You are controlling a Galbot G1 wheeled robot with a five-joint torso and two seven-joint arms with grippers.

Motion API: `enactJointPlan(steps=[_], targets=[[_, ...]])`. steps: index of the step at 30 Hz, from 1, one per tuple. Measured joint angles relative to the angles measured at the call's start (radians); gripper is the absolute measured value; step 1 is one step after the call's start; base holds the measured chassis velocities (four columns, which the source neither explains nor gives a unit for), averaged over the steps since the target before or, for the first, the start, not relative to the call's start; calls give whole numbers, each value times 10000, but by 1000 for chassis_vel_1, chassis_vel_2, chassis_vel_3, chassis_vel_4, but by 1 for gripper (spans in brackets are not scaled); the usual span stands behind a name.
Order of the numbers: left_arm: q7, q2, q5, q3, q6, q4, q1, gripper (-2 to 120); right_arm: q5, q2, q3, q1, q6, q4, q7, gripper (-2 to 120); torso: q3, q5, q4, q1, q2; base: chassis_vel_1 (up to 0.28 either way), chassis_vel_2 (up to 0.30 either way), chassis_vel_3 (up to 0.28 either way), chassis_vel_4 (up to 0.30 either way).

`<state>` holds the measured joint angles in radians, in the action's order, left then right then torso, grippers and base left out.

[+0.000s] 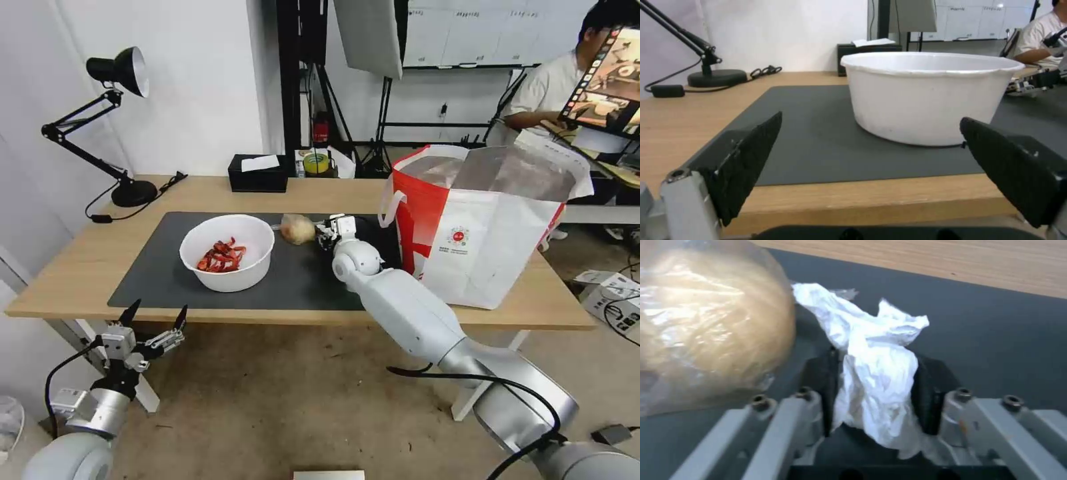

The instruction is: Pick up the trash from the table and place it into the takeout bag.

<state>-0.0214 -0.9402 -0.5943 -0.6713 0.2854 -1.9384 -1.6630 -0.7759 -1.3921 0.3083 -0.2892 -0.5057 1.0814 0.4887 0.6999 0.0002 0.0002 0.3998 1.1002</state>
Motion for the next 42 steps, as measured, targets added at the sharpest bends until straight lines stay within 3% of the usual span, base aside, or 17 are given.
enactJointPlan(steps=[3, 9, 20, 30, 38, 42], targets=[[2, 19, 10, 20, 0, -5, 0, 100, 1, 151, 9, -72, 12, 182, -10, 19, 1, -2, -3, 2, -1, 0, 0, 0, 0], [3, 25, 13, 68, -2, -29, -5, 100, 38, 265, -10, -160, 290, 223, -151, 0, 1, -3, -9, 2, -1, 0, 0, 0, 0], [12, -53, 101, 176, -13, -28, 18, 100, 631, 775, 53, -432, 1070, 861, -783, 0, 3, -3, -7, 4, -4, 0, 0, 0, 0], [23, -80, 120, 178, -23, -116, 23, 100, 1202, 1988, 44, -1166, 2316, 3041, -1858, 0, 2, -2, -2, 3, -3, 0, 0, 0, 0], [38, -84, 171, 162, -52, -279, -31, 100, 1580, 2761, -861, -2165, 3697, 4917, -2236, 0, 1, 0, -2, 2, -3, 0, 0, 0, 0], [40, -83, 173, 162, -54, -290, -31, 100, 1594, 2812, -917, -2222, 3757, 5025, -2244, 0, 1, 0, -1, 2, -3, 0, 0, 0, 0]])
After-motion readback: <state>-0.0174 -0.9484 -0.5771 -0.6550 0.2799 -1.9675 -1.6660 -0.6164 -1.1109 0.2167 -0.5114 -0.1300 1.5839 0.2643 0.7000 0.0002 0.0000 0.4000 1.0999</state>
